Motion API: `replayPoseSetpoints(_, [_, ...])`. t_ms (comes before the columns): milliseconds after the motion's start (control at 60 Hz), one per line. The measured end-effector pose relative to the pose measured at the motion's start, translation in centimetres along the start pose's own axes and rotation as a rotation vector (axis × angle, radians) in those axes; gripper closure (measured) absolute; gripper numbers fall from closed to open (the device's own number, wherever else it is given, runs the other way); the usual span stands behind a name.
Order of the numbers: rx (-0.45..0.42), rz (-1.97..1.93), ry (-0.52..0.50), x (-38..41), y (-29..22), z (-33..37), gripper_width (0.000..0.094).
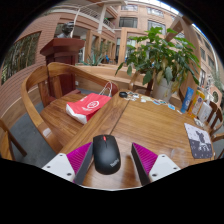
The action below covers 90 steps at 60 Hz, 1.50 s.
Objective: Arrange mouse
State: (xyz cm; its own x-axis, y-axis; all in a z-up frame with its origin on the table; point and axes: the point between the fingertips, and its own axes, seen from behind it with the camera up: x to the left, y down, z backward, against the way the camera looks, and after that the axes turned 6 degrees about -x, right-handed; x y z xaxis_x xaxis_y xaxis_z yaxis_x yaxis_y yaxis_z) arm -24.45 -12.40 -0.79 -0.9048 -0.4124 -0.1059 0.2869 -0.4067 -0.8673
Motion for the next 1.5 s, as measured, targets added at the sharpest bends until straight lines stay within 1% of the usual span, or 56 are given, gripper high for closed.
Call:
replayPoseSetpoints(83, [0.018,-0.057,-0.006,0.1,-0.3,-1.2,0.0231])
replayPoseSetpoints(117, [0.024,-0.086,-0.018,0.4,-0.3,-1.6,0.0307])
replayPoseSetpoints(167, [0.019,-0.123,-0.042,1.1,-0.5,-1.9,0.0462])
replayPoseSetpoints(200, [0.01,-0.11,-0.028,1.0,-0.6,-2.0,0.0465])
replayPoseSetpoints(300, [0.016,-0.096,-0.005,1.2,-0.6,-2.2,0.0526])
replayPoseSetpoints(400, [0.041,-0.139,-0.015,1.5,-0.9,-2.3,0.0593])
replayPoseSetpoints(467, [0.051,-0.148,-0.024,1.5,-1.0,-2.4,0.0605])
replayPoseSetpoints(533, [0.042,-0.177,-0.069,2.1,-2.0,-1.7,0.0605])
replayPoseSetpoints(583, [-0.001,-0.178,-0.088,2.0,-3.9,-0.6,0.0605])
replayPoseSetpoints(633, [-0.075,-0.187,-0.119,1.5,-7.4,1.3,0.0604])
replayPoseSetpoints(700, [-0.194,-0.188,-0.145,-0.4,-13.3,4.4,0.0604])
replayPoseSetpoints(767, [-0.339,-0.189,-0.147,-4.0,-19.4,8.2,0.0603])
replayPoseSetpoints(800, [-0.396,-0.19,-0.136,-6.2,-22.3,10.0,0.0604])
replayPoseSetpoints(867, [-0.48,-0.187,-0.088,-11.6,-25.5,12.3,0.0606])
replayPoseSetpoints(900, [-0.503,-0.19,-0.055,-14.8,-26.0,13.0,0.0605])
replayPoseSetpoints(917, [-0.504,-0.197,-0.034,-16.1,-27.0,12.2,0.0605])
replayPoseSetpoints(950, [-0.506,-0.199,0.007,-19.6,-25.9,12.8,0.0606])
replayPoseSetpoints(1000, [-0.476,-0.199,0.083,-24.4,-24.6,11.5,0.0607])
replayPoseSetpoints(1033, [-0.446,-0.203,0.134,-27.9,-22.6,10.0,0.0608])
replayPoseSetpoints(1050, [-0.42,-0.207,0.158,-28.8,-23.0,9.2,0.0608])
replayPoseSetpoints(1083, [-0.368,-0.208,0.199,-31.6,-20.8,7.6,0.0608])
replayPoseSetpoints(1150, [-0.249,-0.226,0.269,-36.4,-14.8,4.6,0.0607])
replayPoseSetpoints(1183, [-0.198,-0.242,0.293,-37.9,-13.2,3.5,0.0608])
replayPoseSetpoints(1217, [-0.15,-0.251,0.312,-39.4,-10.7,2.5,0.0607])
replayPoseSetpoints(1250, [-0.099,-0.251,0.334,-40.9,-6.3,0.8,0.0607])
replayPoseSetpoints(1367, [0.031,-0.283,0.358,-43.5,-0.1,-1.3,0.0601])
replayPoseSetpoints(1433, [0.074,-0.306,0.363,-44.2,2.6,-2.0,0.0569])
replayPoseSetpoints(1500, [0.111,-0.32,0.361,-44.4,4.1,-2.3,0.0529])
